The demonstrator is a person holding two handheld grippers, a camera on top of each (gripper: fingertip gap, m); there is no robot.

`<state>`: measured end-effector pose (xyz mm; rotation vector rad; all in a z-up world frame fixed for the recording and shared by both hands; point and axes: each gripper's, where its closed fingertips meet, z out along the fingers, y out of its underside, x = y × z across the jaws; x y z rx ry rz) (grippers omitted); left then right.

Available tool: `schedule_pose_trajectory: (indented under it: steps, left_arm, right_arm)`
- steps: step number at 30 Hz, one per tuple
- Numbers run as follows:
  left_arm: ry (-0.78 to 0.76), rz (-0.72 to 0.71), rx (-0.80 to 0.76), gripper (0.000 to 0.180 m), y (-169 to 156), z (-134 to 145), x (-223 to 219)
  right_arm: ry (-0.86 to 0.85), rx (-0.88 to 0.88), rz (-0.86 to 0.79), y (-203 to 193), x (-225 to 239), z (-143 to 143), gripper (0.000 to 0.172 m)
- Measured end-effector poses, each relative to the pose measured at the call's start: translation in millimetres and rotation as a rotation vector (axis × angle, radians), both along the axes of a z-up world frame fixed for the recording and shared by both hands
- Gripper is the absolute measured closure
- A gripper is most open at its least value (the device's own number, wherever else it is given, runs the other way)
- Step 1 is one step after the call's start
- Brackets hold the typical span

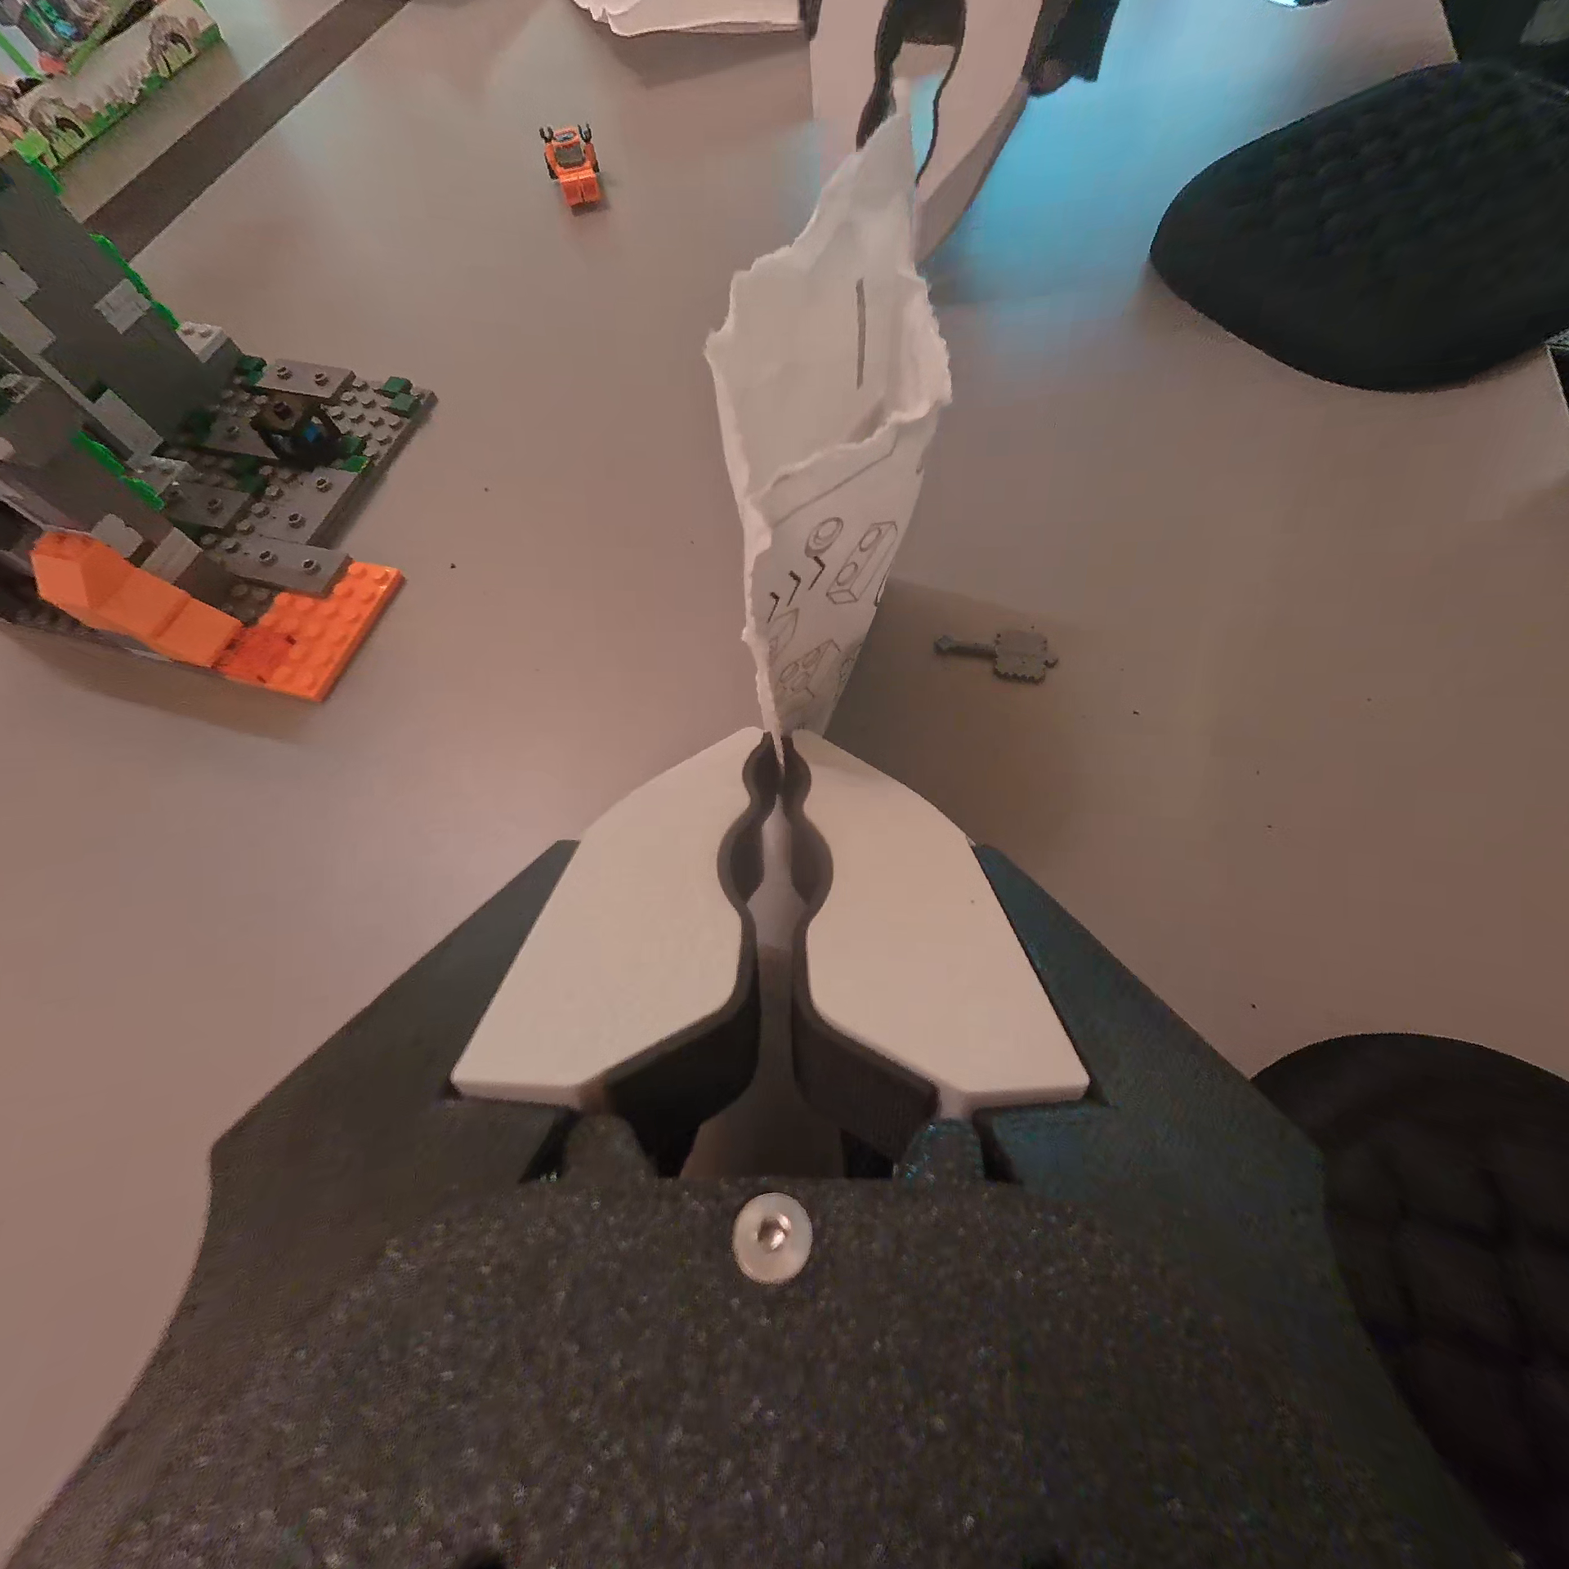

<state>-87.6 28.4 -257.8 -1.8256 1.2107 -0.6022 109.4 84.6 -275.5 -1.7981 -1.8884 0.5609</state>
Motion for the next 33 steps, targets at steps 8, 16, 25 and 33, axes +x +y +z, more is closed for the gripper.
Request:
schedule_pose_trajectory:
  steps: [8, 16, 25, 33]
  left_arm:
    - [-0.002, 0.001, -0.011, 0.18, 1, -1, 0]
    - [-0.002, 0.006, -0.02, 0.18, 2, -1, 0]
    - [0.02, 0.003, -0.019, 0.18, 1, -4, 0]
    - [0.027, 0.001, -0.014, 0.18, -1, -5, 1]
  right_arm:
    - [-0.114, -0.066, 0.201, -6, -4, -9, 0.155]
    - [-0.108, -0.078, 0.236, -17, -5, -7, 0.168]
    - [0.068, 0.063, 0.243, -29, -48, 69, 0.172]
    - [0.137, 0.223, 0.266, -39, -126, 110, 0.172]
